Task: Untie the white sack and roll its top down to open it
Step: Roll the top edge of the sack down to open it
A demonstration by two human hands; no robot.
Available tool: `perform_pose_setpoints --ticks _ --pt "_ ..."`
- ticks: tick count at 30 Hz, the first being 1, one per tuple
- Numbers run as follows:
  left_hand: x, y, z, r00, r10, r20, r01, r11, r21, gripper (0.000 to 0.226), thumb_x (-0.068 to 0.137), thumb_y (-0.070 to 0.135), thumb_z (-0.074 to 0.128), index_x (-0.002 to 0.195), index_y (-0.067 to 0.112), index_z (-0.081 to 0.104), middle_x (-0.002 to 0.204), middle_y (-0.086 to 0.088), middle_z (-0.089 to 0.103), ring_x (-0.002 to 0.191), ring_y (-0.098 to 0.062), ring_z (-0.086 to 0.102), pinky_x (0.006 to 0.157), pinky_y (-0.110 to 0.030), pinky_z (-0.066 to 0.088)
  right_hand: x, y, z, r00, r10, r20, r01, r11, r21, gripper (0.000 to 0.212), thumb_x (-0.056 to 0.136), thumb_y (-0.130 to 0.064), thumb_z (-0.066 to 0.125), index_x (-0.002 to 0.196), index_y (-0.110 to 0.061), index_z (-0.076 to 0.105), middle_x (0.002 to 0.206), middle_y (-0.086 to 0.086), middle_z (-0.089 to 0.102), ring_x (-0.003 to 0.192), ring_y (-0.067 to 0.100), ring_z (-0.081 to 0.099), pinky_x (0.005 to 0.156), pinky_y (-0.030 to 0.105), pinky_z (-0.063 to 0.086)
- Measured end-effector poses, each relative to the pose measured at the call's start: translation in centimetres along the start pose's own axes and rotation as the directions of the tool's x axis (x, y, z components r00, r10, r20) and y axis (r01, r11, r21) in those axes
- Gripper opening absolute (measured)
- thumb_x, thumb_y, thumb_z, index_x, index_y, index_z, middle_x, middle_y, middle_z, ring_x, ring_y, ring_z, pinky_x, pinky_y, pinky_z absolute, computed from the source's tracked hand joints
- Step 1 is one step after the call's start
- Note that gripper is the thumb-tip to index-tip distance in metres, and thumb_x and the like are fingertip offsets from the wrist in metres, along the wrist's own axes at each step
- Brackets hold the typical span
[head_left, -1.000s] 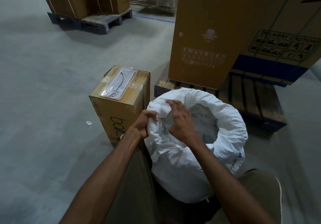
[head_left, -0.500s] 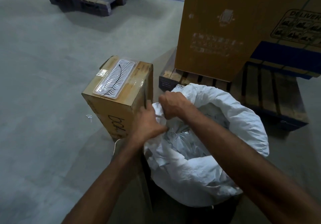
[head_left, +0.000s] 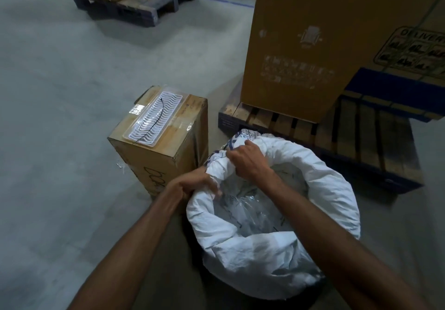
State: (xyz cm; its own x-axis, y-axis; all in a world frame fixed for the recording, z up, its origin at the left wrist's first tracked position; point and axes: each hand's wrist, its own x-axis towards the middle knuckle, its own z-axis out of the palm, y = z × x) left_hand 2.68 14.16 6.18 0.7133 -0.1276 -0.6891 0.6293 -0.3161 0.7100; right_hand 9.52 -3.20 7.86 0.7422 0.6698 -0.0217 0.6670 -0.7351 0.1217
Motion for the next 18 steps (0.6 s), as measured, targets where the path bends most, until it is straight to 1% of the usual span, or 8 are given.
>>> perform_pose_setpoints --ticks 2,3,6,8,11,14,16,18 --pt "0.7 0.3 0.2 0.975 0.033 -0.219 0.058 0.915 0.399 0.091 0.07 0.039 0.092 0.145 0.013 0.047 0.131 -0.009 0.061 0.108 -0.025 0.062 0.092 -0.035 0.051 0.2 -0.2 -0.9 0.987 0.107 0.121 -0.119 0.989 0.091 0.029 0.086 -0.017 0.075 0.113 -0.014 0.066 0.103 0.01 0.07 0.091 0.027 0.067 0.082 0.035 0.048" --pt "0.8 0.5 0.6 0.936 0.144 -0.321 0.06 0.834 0.549 0.105 0.066 0.052 0.09 0.15 0.016 0.039 0.139 -0.011 0.054 0.117 -0.029 0.058 0.094 -0.036 0.05 0.5 -0.2 -1.7 0.972 0.136 0.189 -0.162 0.979 0.125 0.034 0.085 -0.018 0.075 0.117 -0.014 0.064 0.107 0.01 0.068 0.096 0.028 0.066 0.08 0.034 0.047" --pt "0.1 0.9 3.6 0.747 0.497 -0.442 0.059 0.613 0.788 0.101 0.07 0.051 0.085 0.148 0.017 0.031 0.139 -0.014 0.048 0.123 -0.032 0.051 0.094 -0.041 0.049 2.3 -0.2 -3.4 0.872 0.139 0.47 -0.244 0.955 0.169 0.037 0.076 -0.013 0.08 0.111 -0.011 0.069 0.095 0.006 0.068 0.095 0.026 0.069 0.075 0.032 0.05" --pt "0.2 1.3 5.7 0.691 0.547 -0.473 0.083 0.589 0.804 0.087 0.075 0.042 0.083 0.143 0.014 0.037 0.136 -0.015 0.053 0.12 -0.031 0.054 0.093 -0.039 0.048 3.1 -0.4 -3.7 0.801 0.119 0.586 -0.277 0.942 0.187 0.043 0.07 -0.012 0.087 0.11 -0.009 0.071 0.086 0.003 0.067 0.089 0.025 0.069 0.079 0.036 0.058" --pt "1.7 2.1 6.1 0.752 0.444 -0.487 0.04 0.707 0.707 0.062 0.076 0.034 0.083 0.128 0.014 0.056 0.119 -0.01 0.068 0.106 -0.03 0.067 0.083 -0.037 0.053 2.5 0.2 -3.0 0.834 0.166 0.526 -0.296 0.94 0.173 0.051 0.07 -0.015 0.089 0.116 -0.011 0.069 0.098 0.006 0.068 0.096 0.027 0.067 0.084 0.036 0.057" --pt "2.1 3.5 4.0 0.889 0.273 -0.368 -0.045 0.852 0.522 0.043 0.073 0.021 0.075 0.115 0.018 0.066 0.112 -0.009 0.072 0.096 -0.029 0.069 0.084 -0.038 0.059 0.4 1.4 -1.1 0.975 0.141 0.173 -0.153 0.986 0.06 0.066 0.068 -0.02 0.087 0.128 -0.017 0.062 0.127 0.008 0.062 0.12 0.029 0.057 0.099 0.041 0.047" --pt "2.3 4.0 2.7 0.972 0.135 -0.191 -0.053 0.923 0.382 0.055 0.075 0.005 0.075 0.126 0.016 0.059 0.115 -0.007 0.064 0.099 -0.027 0.062 0.084 -0.035 0.054 -0.7 1.9 0.3 0.984 0.176 0.012 -0.176 0.984 0.006 0.085 0.061 -0.02 0.09 0.138 -0.016 0.054 0.139 0.011 0.055 0.131 0.032 0.05 0.114 0.049 0.037" --pt "2.9 3.9 1.7 0.997 0.03 -0.073 -0.004 0.939 0.343 0.069 0.076 0.003 0.079 0.138 0.013 0.051 0.119 -0.007 0.058 0.104 -0.028 0.059 0.085 -0.033 0.051 -1.0 2.3 1.2 0.968 0.251 0.032 -0.252 0.966 0.058 0.074 0.066 -0.018 0.088 0.133 -0.014 0.057 0.131 0.012 0.062 0.124 0.032 0.057 0.114 0.049 0.039"
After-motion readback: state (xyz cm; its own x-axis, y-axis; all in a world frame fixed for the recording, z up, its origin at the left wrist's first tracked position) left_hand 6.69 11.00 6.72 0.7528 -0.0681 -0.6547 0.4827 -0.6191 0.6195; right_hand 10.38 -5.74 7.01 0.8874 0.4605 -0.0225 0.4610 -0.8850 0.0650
